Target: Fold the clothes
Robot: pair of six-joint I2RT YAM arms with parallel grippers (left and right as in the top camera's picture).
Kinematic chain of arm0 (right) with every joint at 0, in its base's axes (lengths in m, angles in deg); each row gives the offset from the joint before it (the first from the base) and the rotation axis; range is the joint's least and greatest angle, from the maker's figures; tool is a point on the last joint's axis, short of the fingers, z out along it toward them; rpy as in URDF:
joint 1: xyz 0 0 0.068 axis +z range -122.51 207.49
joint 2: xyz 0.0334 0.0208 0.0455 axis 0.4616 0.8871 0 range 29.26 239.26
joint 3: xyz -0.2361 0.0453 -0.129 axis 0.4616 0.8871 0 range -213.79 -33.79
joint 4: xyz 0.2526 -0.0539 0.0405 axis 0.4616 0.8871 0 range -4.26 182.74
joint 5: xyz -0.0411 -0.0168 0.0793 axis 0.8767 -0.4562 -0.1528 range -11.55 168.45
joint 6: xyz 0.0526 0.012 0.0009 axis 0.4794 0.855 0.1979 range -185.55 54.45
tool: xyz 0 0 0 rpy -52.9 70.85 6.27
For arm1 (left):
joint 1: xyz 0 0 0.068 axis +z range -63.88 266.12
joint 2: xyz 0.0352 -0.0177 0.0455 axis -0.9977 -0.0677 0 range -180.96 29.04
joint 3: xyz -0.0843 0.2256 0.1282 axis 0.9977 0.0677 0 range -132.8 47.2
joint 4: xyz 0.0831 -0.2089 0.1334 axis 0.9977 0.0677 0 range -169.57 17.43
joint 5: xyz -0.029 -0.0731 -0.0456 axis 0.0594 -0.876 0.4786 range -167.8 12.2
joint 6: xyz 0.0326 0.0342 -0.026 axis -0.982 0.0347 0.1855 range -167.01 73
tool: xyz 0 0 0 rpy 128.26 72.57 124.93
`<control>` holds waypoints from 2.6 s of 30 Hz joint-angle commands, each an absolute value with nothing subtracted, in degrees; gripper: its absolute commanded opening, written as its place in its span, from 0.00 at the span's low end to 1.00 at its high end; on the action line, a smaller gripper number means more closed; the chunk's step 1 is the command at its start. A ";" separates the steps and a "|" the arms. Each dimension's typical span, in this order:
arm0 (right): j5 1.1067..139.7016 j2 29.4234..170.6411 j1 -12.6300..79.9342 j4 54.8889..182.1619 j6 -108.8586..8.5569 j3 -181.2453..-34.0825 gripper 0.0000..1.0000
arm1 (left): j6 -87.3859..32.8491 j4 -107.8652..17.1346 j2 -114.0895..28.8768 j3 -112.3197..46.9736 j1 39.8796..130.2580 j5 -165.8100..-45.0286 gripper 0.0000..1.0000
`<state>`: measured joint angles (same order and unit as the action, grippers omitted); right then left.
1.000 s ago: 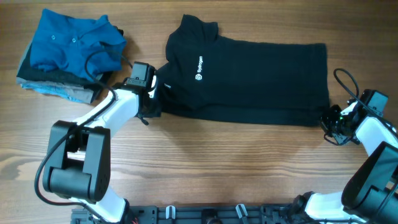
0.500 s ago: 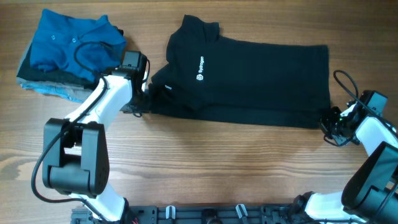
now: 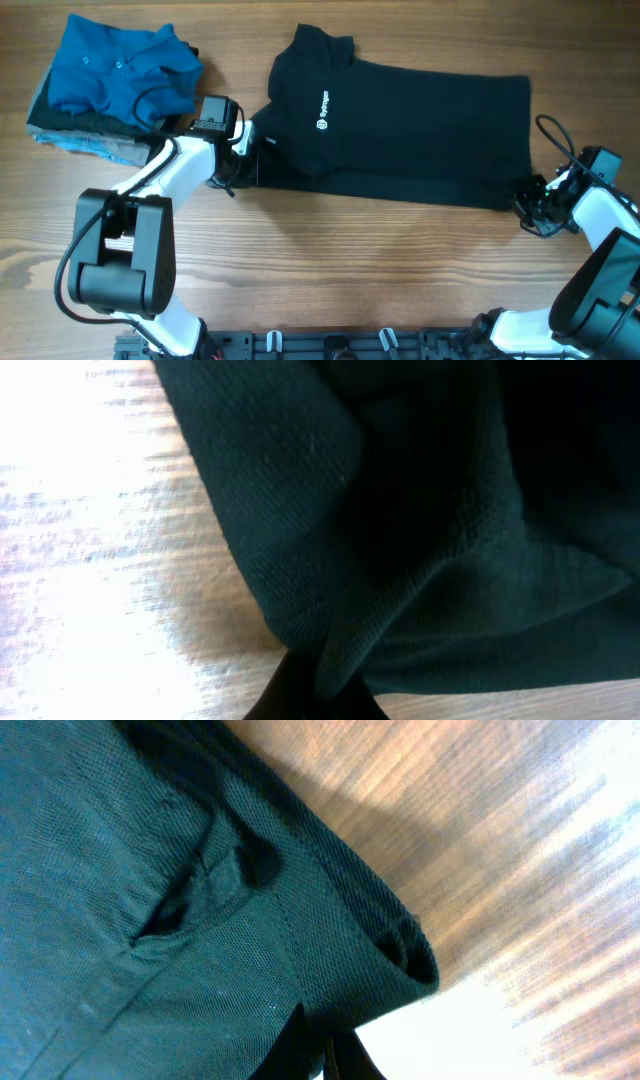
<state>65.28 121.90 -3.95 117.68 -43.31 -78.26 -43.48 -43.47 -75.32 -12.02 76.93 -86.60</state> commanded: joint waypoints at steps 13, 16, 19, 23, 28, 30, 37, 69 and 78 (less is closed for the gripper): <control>66.37 116.65 -4.41 128.63 -42.85 -82.87 0.49 | -41.88 -22.78 -73.57 -24.83 79.77 -80.68 0.65; 65.89 116.52 -4.43 128.46 -42.11 -83.22 0.49 | -42.14 -20.13 -72.21 -30.03 79.75 -84.09 0.65; 65.91 116.24 -4.59 128.44 -41.32 -83.72 0.50 | -42.32 -20.55 -71.40 -30.79 79.40 -92.68 0.56; 65.93 116.24 -5.18 128.74 -40.93 -83.79 0.29 | -42.32 -21.09 -71.58 -28.48 76.86 -93.70 0.21; 65.98 116.24 -5.22 128.94 -39.31 -83.79 0.46 | -44.70 -24.15 -71.58 -26.07 72.01 -93.92 0.05; 65.93 116.24 -5.22 127.52 -38.79 -83.79 0.72 | -49.38 -24.72 -71.58 -26.07 69.45 -94.75 0.43; 65.52 116.24 -5.40 126.97 -40.01 -83.96 0.78 | -52.59 -24.68 -71.60 -26.03 64.49 -94.69 0.73; 48.60 109.51 -9.33 126.99 -47.75 -88.75 0.76 | -50.84 -36.37 -80.95 -21.24 58.24 -87.13 0.44; 48.58 109.51 -9.35 126.95 -47.57 -88.75 0.76 | -50.97 -36.52 -81.30 -21.35 58.22 -87.08 0.04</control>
<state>49.94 109.86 -9.26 126.93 -46.41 -87.85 -50.82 -37.00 -80.54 -21.83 58.20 -87.67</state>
